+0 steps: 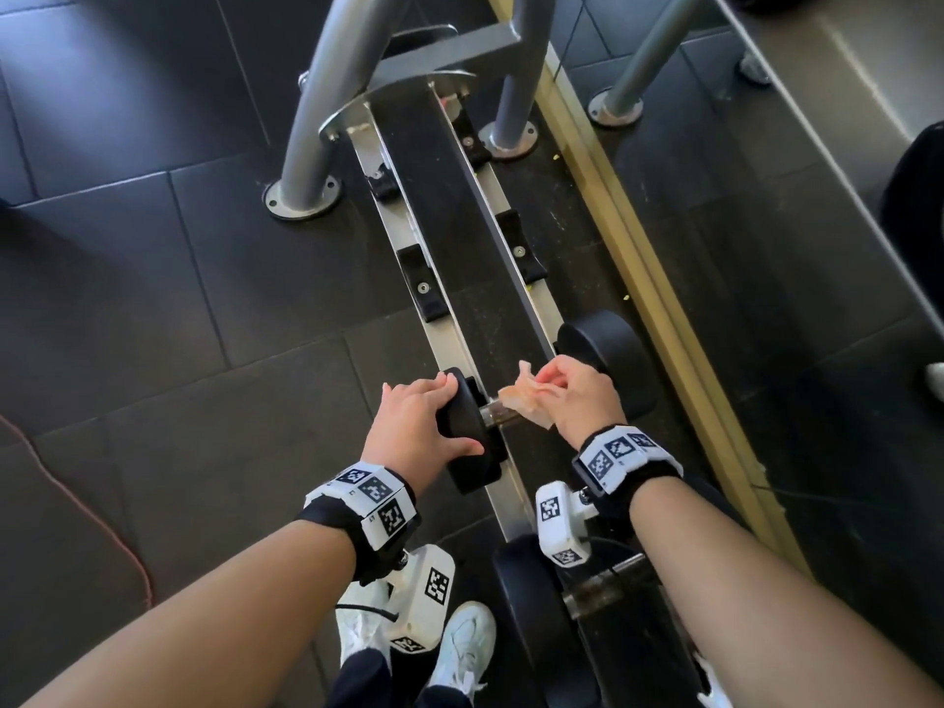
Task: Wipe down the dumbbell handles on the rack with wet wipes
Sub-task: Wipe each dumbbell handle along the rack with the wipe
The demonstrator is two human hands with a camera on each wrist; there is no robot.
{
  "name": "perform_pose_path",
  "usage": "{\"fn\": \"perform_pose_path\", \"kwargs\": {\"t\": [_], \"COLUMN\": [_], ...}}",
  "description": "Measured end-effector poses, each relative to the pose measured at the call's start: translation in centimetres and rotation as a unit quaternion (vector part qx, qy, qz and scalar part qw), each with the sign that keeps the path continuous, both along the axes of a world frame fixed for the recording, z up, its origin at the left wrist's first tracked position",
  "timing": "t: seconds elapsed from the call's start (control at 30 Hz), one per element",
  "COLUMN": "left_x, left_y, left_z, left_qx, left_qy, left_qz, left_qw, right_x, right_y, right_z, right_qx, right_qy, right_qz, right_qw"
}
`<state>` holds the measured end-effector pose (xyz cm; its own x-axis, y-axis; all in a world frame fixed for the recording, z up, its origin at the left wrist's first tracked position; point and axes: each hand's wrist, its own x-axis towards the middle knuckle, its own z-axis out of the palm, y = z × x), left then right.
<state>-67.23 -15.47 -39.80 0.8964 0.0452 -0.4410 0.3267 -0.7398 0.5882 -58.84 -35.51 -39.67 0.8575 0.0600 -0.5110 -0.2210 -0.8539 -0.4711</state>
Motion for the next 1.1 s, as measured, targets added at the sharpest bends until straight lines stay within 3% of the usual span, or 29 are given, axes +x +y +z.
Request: {"fn": "perform_pose_path", "kwargs": {"t": [0.1,0.23,0.4,0.57,0.7,0.9,1.0,1.1], "left_x": [-0.2,-0.3,-0.2,-0.3,-0.3,-0.5,-0.5,-0.5], "left_y": [0.1,0.1,0.2,0.1,0.1,0.2,0.3,0.3], "left_z": [-0.4,-0.8,-1.0,-1.0,-1.2,-1.6,-1.7,-1.6], "left_qx": [-0.003,-0.003,-0.002,-0.013,-0.009,-0.012,-0.013,-0.013], "left_qy": [-0.008,-0.015,-0.006,-0.013,-0.016,-0.031,-0.033,-0.032], "left_qz": [0.003,0.002,-0.005,0.005,0.002,0.006,0.005,0.004], "left_qw": [1.000,1.000,1.000,1.000,1.000,0.999,0.999,0.999], "right_x": [-0.1,-0.4,-1.2,-0.6,0.6,1.8,2.0,1.6], "right_y": [-0.5,-1.4,-1.2,-0.4,0.2,0.5,0.2,0.1], "right_z": [-0.6,-1.2,-0.9,0.4,0.3,-1.1,-1.1,-1.2], "right_qx": [-0.064,-0.048,0.101,0.171,0.099,-0.030,-0.063,-0.089], "right_qy": [-0.023,-0.041,-0.010,-0.049,-0.123,-0.158,-0.132,-0.045], "right_qz": [0.087,0.107,-0.022,-0.038,0.033,0.169,0.219,0.235], "right_qw": [0.994,0.992,0.995,0.983,0.987,0.972,0.965,0.967]}}
